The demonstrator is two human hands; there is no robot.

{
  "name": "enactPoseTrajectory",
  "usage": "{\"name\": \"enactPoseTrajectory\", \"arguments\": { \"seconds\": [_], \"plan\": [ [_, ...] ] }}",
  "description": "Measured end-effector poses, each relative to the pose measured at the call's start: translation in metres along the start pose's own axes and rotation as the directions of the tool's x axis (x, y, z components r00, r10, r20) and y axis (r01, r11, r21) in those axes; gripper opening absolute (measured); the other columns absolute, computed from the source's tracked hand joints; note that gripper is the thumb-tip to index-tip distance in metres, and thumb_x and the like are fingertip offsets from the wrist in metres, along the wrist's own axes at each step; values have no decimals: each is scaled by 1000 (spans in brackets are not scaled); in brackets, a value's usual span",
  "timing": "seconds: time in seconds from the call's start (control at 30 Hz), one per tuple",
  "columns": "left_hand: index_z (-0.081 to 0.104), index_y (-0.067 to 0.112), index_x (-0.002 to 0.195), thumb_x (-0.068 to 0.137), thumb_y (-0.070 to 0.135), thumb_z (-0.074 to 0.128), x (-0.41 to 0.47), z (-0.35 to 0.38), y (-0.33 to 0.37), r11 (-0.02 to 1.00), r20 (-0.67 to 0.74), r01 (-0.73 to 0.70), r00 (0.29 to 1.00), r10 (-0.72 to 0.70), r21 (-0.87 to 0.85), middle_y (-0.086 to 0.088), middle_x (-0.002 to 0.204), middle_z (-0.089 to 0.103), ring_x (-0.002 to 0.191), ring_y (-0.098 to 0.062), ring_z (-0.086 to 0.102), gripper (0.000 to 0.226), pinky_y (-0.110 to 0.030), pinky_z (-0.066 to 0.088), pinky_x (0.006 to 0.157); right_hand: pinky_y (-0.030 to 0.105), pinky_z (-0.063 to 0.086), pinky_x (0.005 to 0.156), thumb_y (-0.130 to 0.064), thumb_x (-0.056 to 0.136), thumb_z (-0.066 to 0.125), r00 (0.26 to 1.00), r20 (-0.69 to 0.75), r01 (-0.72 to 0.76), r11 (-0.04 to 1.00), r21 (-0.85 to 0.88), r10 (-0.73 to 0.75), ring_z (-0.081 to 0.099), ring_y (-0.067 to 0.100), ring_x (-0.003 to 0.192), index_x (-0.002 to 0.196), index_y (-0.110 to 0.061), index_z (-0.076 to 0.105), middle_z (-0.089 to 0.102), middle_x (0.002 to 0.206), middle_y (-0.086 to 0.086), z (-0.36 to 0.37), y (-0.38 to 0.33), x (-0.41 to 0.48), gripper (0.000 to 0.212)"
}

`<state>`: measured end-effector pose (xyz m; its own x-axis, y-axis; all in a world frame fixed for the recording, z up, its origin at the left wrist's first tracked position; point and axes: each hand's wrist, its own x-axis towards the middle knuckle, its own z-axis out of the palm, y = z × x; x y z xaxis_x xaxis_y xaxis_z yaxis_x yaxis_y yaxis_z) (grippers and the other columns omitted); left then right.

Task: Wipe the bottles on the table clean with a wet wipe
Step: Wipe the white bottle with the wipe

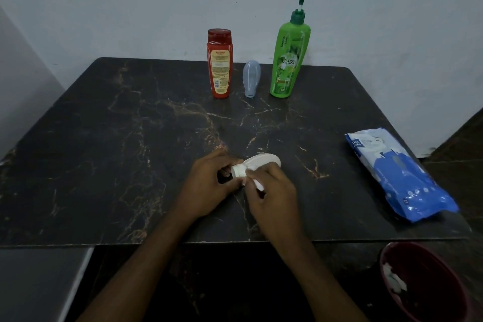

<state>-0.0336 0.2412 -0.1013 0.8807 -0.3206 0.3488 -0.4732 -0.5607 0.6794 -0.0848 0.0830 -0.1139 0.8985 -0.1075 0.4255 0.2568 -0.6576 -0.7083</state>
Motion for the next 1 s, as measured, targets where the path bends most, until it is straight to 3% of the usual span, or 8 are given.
{"name": "enactPoseTrajectory", "arguments": {
  "seconds": [0.27,0.33,0.43,0.57,0.83,0.93,1.0],
  "plan": [
    [74,26,116,79,26,85,-1,0,-1,1000,6,19,1000,-19,12,11,96,65,85,-6,61,40,-31,52,76,2,37,72,-14,87,69,966,-99,-244,969,-31,240,58,4,84,97,-20,75,65,100,-2,-35,36,26,13],
    [74,26,116,78,26,86,-1,0,0,1000,2,18,1000,-18,10,10,95,65,85,-7,61,39,-31,51,76,1,37,73,-11,87,69,970,-120,-220,974,-50,213,57,6,83,97,-17,74,64,99,-1,-32,32,25,13],
    [75,26,114,77,24,86,0,1,0,1000,1,17,1000,-17,4,9,95,65,84,-9,62,39,-33,51,76,12,44,77,-10,87,66,989,-99,-115,992,-56,109,58,7,84,99,-13,74,60,97,-2,-16,14,16,14],
    [74,26,114,76,21,87,-1,2,0,1000,7,18,1000,-18,-7,10,96,65,83,-8,62,40,-36,54,76,8,44,79,-8,88,66,999,-32,24,1000,7,-23,58,4,88,101,-8,73,60,98,-2,-3,-1,6,15],
    [74,27,115,77,24,87,-1,2,-1,1000,17,14,1000,-14,-10,9,99,66,86,-11,63,40,-35,53,78,3,36,67,-16,88,69,970,-115,-221,975,-38,216,58,6,85,96,-20,73,63,99,-2,-33,30,26,10],
    [74,26,114,77,24,86,-1,3,-1,1000,10,17,1000,-17,-6,9,99,66,85,-8,62,39,-32,53,77,10,43,73,-12,87,68,977,-129,-178,981,-75,168,58,8,84,97,-16,72,61,99,-1,-28,22,23,12],
    [73,25,111,77,23,86,-1,3,-1,1000,12,16,1000,-16,2,10,98,65,85,-6,62,37,-30,53,76,7,42,79,-10,87,67,994,-70,-84,995,-58,80,54,3,86,102,-13,72,58,101,-3,-18,11,17,17]
  ]
}}
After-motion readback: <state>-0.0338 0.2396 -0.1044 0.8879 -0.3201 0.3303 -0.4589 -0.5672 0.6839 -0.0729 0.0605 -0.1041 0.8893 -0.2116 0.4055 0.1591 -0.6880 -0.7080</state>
